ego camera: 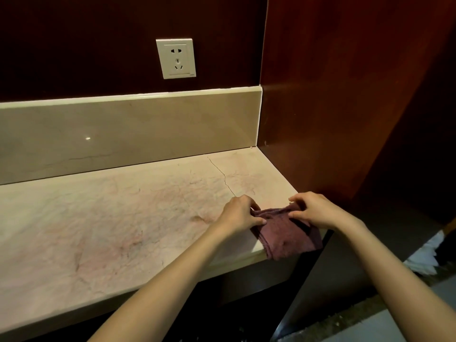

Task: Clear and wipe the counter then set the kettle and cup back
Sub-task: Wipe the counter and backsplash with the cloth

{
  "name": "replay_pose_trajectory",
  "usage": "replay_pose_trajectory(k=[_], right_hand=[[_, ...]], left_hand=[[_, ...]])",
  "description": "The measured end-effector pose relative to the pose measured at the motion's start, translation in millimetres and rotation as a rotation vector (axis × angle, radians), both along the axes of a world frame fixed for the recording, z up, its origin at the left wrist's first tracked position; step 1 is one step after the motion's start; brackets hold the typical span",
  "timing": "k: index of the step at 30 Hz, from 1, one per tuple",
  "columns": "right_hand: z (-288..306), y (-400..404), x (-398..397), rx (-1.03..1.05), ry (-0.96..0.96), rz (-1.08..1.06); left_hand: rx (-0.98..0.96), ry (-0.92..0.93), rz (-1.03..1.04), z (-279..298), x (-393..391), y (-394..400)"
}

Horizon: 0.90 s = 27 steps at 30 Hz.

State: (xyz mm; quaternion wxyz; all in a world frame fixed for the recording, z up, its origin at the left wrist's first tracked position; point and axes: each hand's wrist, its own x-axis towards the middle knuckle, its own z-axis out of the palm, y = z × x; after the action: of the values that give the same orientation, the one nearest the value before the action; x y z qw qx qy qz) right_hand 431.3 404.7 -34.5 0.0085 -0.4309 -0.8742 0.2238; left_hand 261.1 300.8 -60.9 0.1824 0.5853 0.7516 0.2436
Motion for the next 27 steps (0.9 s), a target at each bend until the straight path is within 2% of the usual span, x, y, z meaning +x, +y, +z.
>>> replay_pose_trajectory(k=[2,5,7,10,13,15,18,21,25,27], right_hand=[[-0.7,4.0,-2.4,-0.036,-0.011,0.025],[6.5,8.9,-9.8,-0.089,0.045,0.065],[19.2,12.3,-21.1,-0.102,0.144,0.117],[42.0,7.3,-50.0,-0.191,0.394,0.162],[54.1,-7.3,-86.0,-0.297,0.609,0.195],[51.7,-18.2,-105.1,-0.372,0.686,0.211],[32.5,-40.1,-129.0,-0.475,0.644,0.230],[10.6,-59.3,-137.3,-0.559,0.536,0.237],[1.6,-67.3,-127.8,-0.536,0.304,0.333],[1.4,-67.5,-124.0,-0.504,0.272,0.323]], left_hand=[[-0.019,-0.078,-0.029,2.8,-6.4,0.5],[-0.029,-0.299,-0.055,13.1,-21.5,-2.5],[-0.004,-0.431,-0.039,25.4,-37.5,-7.5],[0.083,-0.629,0.000,51.6,-67.7,-22.6],[0.173,-0.642,0.061,74.1,-99.5,-46.8],[0.217,-0.642,0.108,77.9,-115.3,-63.6],[0.206,-0.646,0.194,64.5,-131.8,-92.1],[0.095,-0.635,0.263,39.8,-137.0,-117.6],[-0.094,-0.656,0.241,17.2,-132.2,-136.0],[-0.117,-0.529,0.217,13.1,-131.5,-135.1]])
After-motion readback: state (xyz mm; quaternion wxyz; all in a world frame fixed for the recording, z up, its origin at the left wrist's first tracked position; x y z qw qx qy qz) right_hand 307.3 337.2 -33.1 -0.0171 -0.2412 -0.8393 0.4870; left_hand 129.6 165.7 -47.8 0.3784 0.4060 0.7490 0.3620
